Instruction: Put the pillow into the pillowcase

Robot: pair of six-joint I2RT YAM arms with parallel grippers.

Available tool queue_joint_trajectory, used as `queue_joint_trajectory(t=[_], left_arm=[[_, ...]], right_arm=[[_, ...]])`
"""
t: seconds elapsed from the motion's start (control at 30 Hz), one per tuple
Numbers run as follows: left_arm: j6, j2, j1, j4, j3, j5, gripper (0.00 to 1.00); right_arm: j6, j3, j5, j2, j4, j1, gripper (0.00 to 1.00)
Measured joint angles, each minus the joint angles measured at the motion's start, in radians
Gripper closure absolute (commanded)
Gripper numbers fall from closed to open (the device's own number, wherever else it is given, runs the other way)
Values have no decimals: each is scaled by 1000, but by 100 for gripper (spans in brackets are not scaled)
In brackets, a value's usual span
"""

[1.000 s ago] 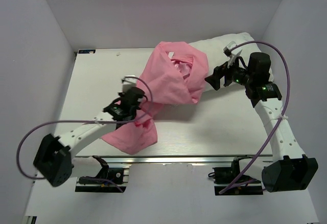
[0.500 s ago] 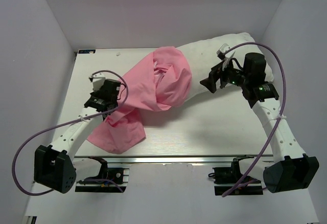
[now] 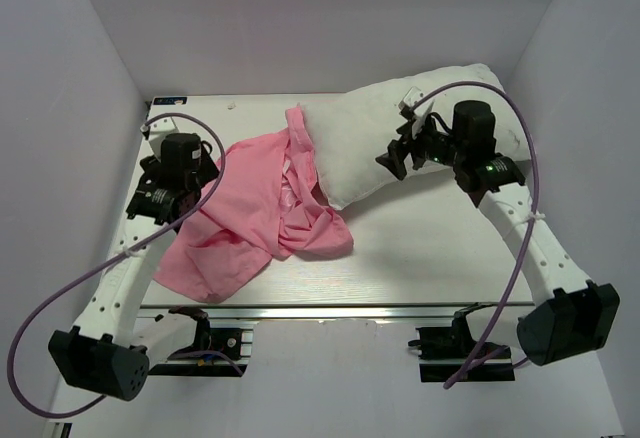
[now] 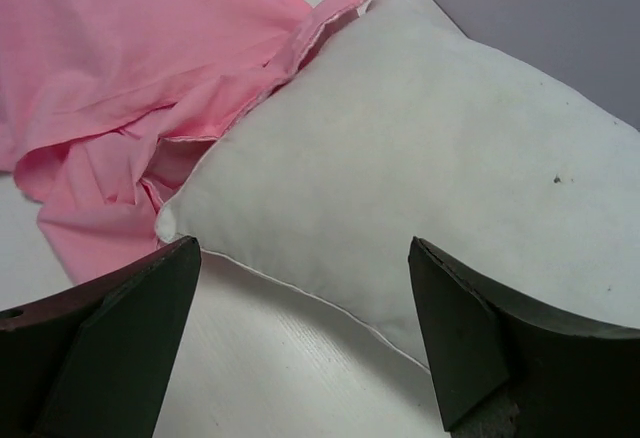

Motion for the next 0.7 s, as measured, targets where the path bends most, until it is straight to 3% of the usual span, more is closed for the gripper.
queue_joint_trajectory(t=[0.2,0.37,0.7], left_arm=[[27,-62,0,40,3,224,15],[13,53,0,134,3,405,15],[13,235,-8,197,9,511,15]], right_arm=[[49,21,75,107,47,0,11],[140,164,134,259,65,10,11],[262,499,238,562,31,121,10]])
